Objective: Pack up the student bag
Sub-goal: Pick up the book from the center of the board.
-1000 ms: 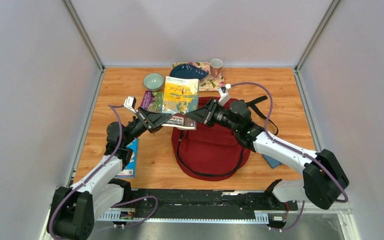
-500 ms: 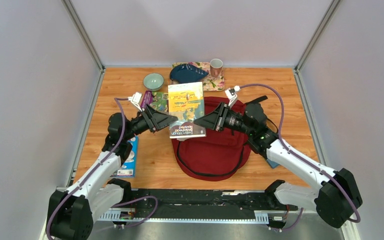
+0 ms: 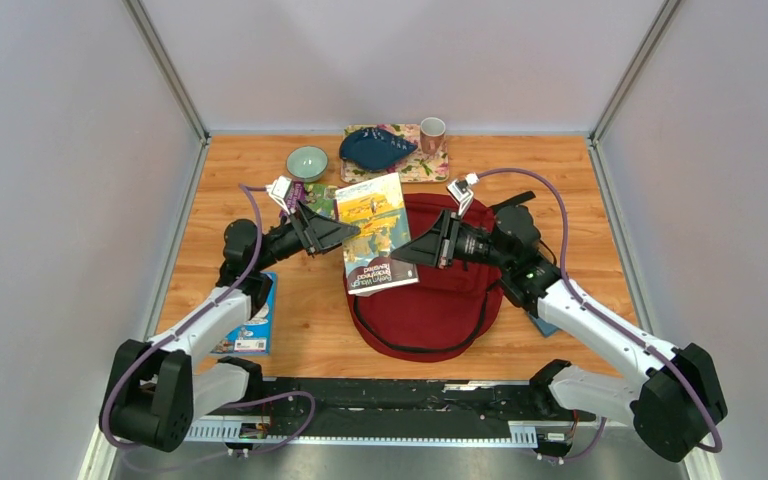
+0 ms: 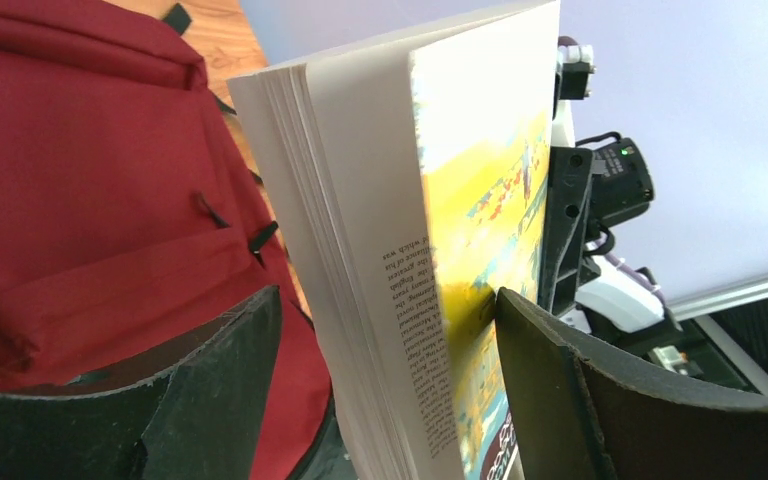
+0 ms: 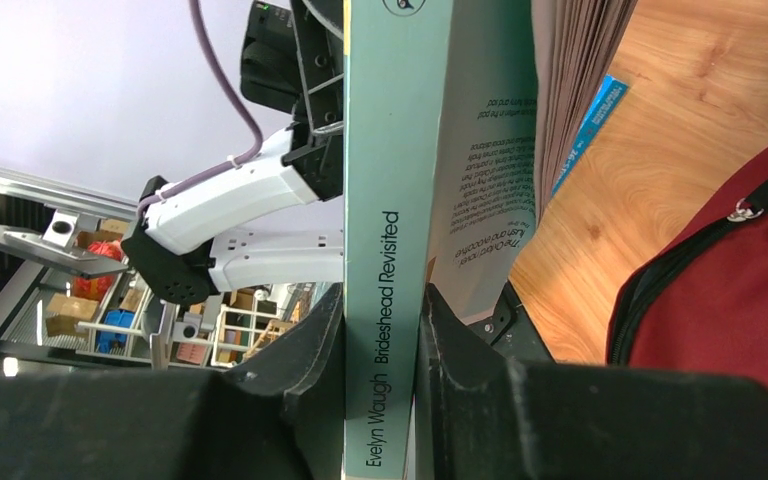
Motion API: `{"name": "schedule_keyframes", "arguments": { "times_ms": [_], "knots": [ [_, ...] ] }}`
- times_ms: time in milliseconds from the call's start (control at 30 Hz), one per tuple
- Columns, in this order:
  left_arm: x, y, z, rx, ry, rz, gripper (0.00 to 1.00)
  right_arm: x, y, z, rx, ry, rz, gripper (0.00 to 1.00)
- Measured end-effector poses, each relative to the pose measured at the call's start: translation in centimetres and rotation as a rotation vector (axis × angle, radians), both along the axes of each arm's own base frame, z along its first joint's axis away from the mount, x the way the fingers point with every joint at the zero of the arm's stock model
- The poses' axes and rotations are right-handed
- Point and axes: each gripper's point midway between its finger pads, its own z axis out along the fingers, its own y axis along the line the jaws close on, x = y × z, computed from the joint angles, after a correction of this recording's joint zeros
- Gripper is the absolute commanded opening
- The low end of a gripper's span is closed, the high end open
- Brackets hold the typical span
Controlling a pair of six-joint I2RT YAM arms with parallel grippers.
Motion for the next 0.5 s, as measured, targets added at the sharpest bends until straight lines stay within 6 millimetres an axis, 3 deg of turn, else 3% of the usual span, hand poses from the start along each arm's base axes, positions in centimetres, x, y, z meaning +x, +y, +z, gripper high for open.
{"name": "schedule_keyframes", "arguments": {
  "times_ms": [500],
  "knots": [
    [-1.3, 0.0, 2.3, -0.189, -0.033, -0.055, 0.85, 0.1, 0.8, 4.5, 0.158, -0.006, 0.074, 0.0]
  ]
}}
